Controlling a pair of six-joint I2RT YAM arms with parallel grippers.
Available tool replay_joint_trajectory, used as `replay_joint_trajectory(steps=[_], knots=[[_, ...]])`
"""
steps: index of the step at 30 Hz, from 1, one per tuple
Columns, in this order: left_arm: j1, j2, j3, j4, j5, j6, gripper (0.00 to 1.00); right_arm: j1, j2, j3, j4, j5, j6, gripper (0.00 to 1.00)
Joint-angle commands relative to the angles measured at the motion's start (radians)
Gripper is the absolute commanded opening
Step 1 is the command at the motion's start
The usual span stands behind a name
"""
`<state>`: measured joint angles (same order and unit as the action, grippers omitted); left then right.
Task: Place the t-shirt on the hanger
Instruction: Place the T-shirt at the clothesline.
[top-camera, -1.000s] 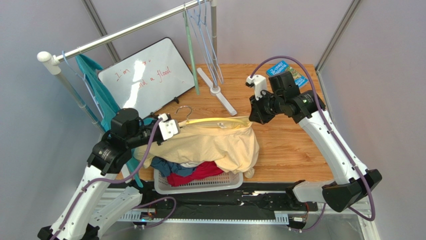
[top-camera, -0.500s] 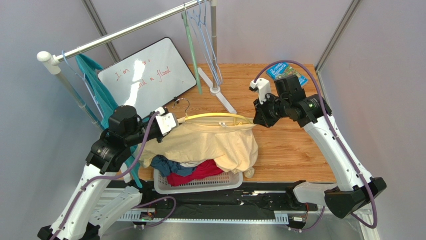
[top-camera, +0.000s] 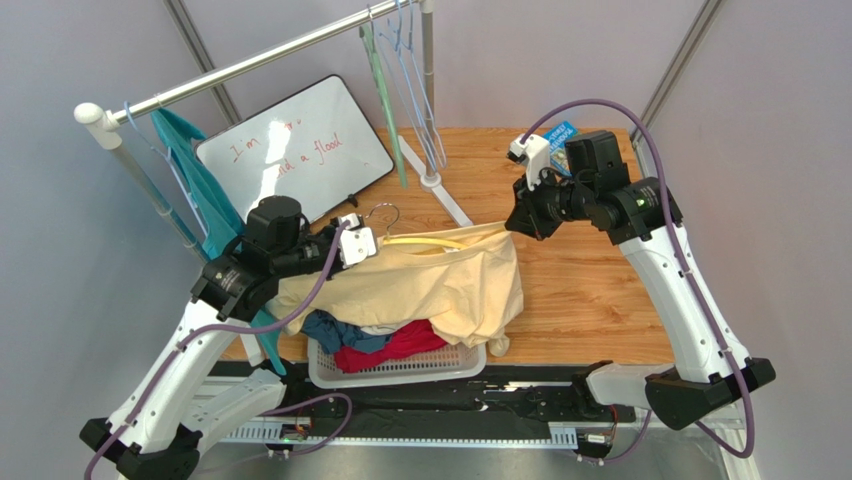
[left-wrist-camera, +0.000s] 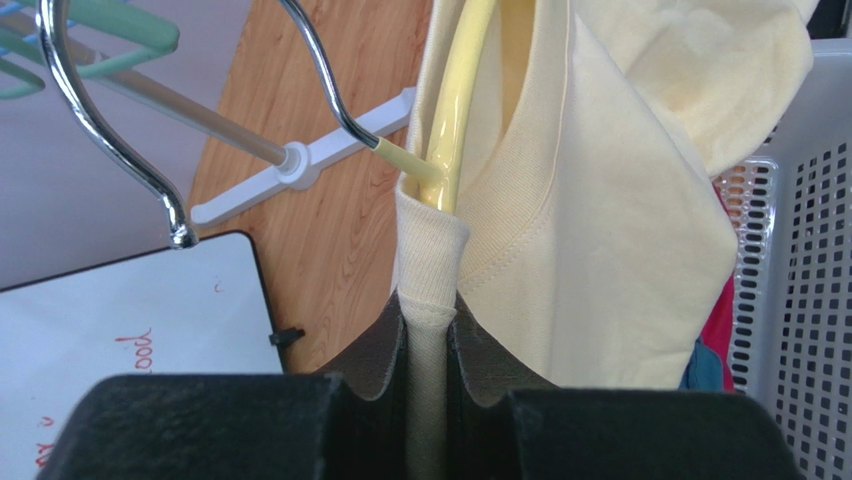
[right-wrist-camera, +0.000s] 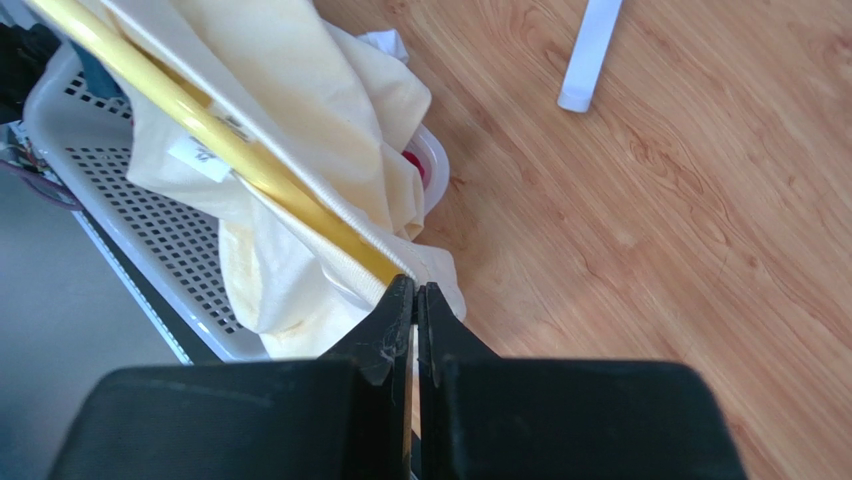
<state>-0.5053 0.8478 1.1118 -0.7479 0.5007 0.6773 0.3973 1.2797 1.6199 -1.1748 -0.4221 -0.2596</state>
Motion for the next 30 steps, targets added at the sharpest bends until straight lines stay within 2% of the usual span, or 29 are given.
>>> replay_joint_trajectory(steps=[1, 8, 13, 19, 21, 22, 25, 28, 30], knots=[[-0.039, 0.039, 0.106, 0.062, -0.001, 0.024, 0.00, 0.050, -0.006, 0.070, -0.023, -0.063, -0.007, 0.00], [-0.090, 0.082, 0.151, 0.183, 0.102, -0.100, 0.00, 0.244, 0.059, 0.219, -0.051, -0.037, -0.032, 0.00], [-0.090, 0.050, 0.134, 0.212, 0.093, -0.110, 0.00, 0.253, 0.078, 0.297, -0.065, -0.079, -0.052, 0.00], [-0.090, 0.008, 0.060, 0.278, 0.176, -0.145, 0.00, 0.304, 0.087, 0.339, -0.040, -0.144, -0.105, 0.01], [-0.090, 0.016, 0.065, 0.309, 0.177, -0.174, 0.00, 0.327, 0.096, 0.377, -0.062, -0.179, -0.121, 0.10], [-0.090, 0.014, 0.060, 0.326, 0.171, -0.189, 0.00, 0.328, 0.101, 0.383, -0.080, -0.190, -0.127, 0.31], [-0.090, 0.005, 0.053, 0.383, 0.139, -0.235, 0.00, 0.330, 0.089, 0.365, -0.100, -0.199, -0.159, 0.62], [-0.090, -0.006, 0.040, 0.403, 0.130, -0.268, 0.00, 0.330, 0.073, 0.337, -0.097, -0.165, -0.191, 0.70], [-0.090, -0.006, 0.031, 0.406, 0.128, -0.274, 0.00, 0.331, 0.069, 0.336, -0.088, -0.138, -0.199, 0.71]])
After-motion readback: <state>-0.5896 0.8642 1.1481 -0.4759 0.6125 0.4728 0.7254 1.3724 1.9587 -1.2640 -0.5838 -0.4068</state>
